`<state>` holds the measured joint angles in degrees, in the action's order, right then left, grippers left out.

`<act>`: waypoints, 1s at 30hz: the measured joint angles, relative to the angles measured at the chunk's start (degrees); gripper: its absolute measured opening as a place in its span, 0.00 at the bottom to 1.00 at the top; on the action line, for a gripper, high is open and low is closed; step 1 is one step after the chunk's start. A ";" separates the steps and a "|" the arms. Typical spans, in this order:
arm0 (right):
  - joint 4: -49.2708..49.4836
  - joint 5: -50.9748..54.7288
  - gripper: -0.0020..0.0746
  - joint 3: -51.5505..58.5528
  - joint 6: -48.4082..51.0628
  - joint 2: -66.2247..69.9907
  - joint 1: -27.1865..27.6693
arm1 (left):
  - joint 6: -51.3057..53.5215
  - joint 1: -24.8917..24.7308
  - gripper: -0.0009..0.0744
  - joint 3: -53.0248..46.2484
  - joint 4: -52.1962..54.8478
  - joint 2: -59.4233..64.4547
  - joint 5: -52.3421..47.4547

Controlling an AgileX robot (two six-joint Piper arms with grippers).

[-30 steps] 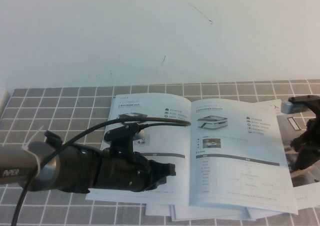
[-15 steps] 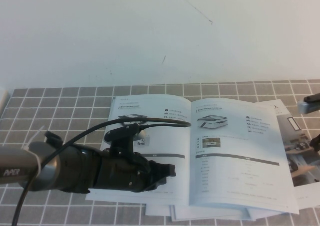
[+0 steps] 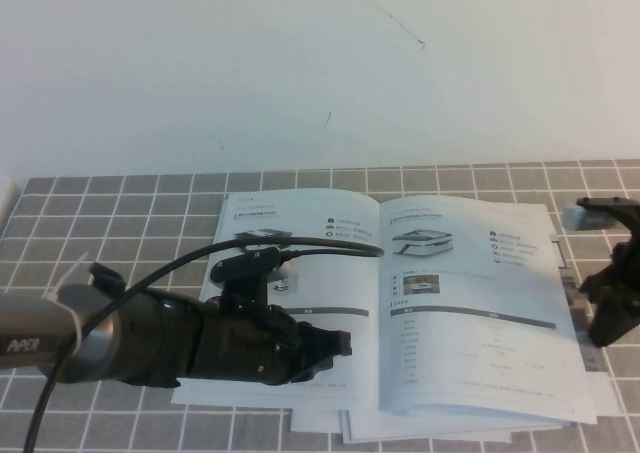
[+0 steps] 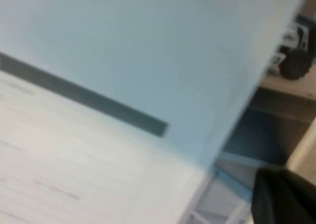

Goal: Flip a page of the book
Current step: Open the closed book

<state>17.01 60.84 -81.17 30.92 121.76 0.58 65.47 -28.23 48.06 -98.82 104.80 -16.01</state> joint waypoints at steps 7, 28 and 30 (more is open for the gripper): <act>3.27 -0.45 0.02 0.00 1.40 0.23 -3.58 | 0.00 0.00 0.01 0.00 0.00 0.00 -0.22; 7.70 -0.68 0.02 -6.33 4.89 -15.26 -12.40 | 6.26 0.00 0.01 -0.10 0.33 -8.78 -3.16; 7.49 -0.68 0.02 -6.33 5.30 -18.15 -12.40 | 6.37 0.00 0.01 -0.10 2.19 -11.97 -2.88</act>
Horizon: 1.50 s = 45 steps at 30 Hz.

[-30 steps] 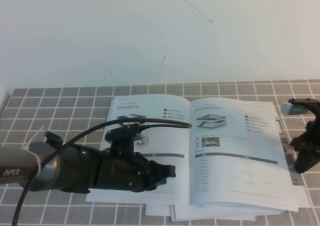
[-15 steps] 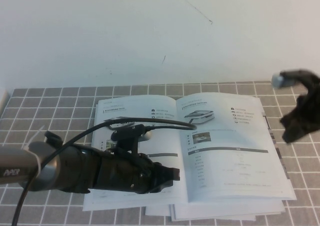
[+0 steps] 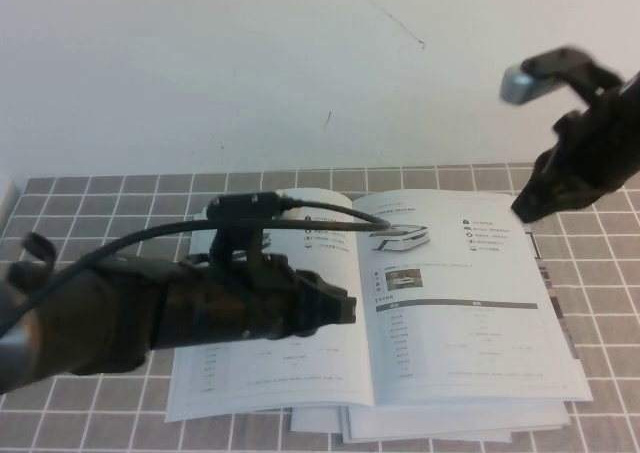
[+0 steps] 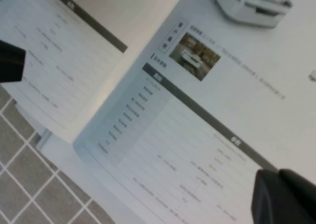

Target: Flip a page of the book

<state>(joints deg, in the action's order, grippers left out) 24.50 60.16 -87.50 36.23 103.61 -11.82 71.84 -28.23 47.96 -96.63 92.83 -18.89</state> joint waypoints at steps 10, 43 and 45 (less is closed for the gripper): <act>-11.38 3.14 0.02 1.71 -2.32 -22.35 0.00 | -22.43 0.00 0.01 0.00 33.66 -19.51 -6.60; -20.71 -21.36 0.02 63.95 -21.54 -90.71 0.00 | -125.38 0.00 0.01 -30.37 146.46 -68.34 4.33; -17.88 -18.98 0.02 64.35 -21.54 -90.71 0.00 | -125.38 0.00 0.01 -30.39 146.86 -68.34 5.33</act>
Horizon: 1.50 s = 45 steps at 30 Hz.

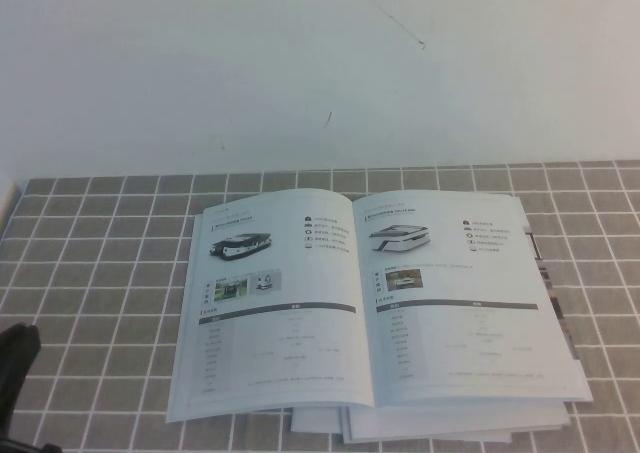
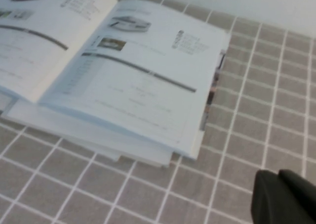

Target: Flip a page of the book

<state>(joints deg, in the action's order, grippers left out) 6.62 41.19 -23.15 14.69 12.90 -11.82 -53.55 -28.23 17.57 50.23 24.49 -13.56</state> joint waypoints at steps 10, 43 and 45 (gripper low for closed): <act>4.66 2.40 0.02 0.24 0.00 0.00 0.00 | -1.08 0.00 0.01 -0.39 -0.01 -0.13 1.95; 5.35 2.52 0.02 0.24 0.00 0.00 0.00 | 65.76 28.93 0.01 -9.60 -53.91 -23.89 3.48; 5.35 2.52 0.02 0.24 0.00 0.00 0.00 | 64.37 29.22 0.01 -12.94 -54.15 -24.95 3.89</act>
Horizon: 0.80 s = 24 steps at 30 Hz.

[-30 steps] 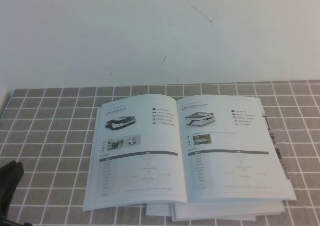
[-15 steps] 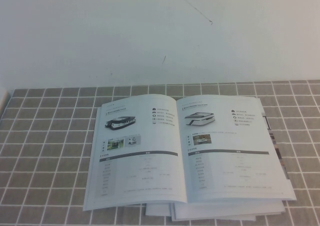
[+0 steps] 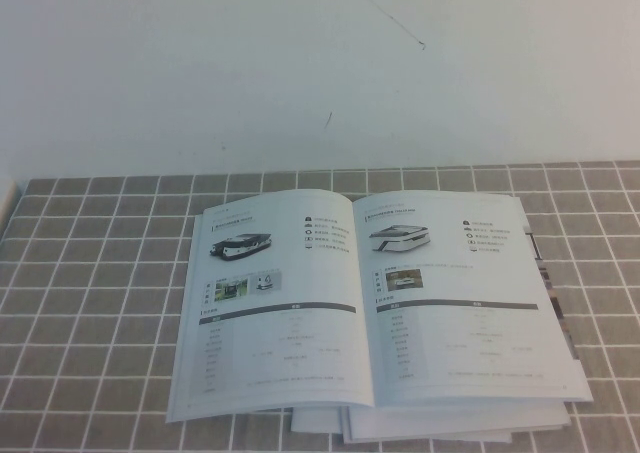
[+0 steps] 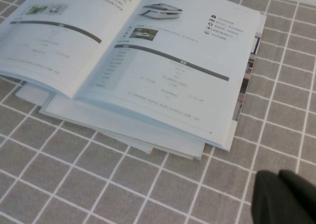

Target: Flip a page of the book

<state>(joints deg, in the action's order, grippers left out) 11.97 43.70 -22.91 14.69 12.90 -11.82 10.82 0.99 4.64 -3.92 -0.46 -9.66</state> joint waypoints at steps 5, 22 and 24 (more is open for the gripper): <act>0.00 0.00 0.02 0.00 0.00 0.00 0.00 | -5.97 0.00 0.01 -5.89 0.65 -0.04 -0.68; 0.02 0.22 0.02 0.00 0.00 0.00 0.00 | -14.77 -5.63 0.01 -5.82 3.28 -0.28 -8.09; 0.02 0.22 0.02 0.00 0.00 0.00 0.00 | -14.82 -5.63 0.01 -5.71 3.42 -0.28 -8.18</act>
<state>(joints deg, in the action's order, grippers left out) 12.00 43.92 -22.91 14.69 12.90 -11.82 -4.00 -4.64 -1.08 -0.49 -0.74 -17.84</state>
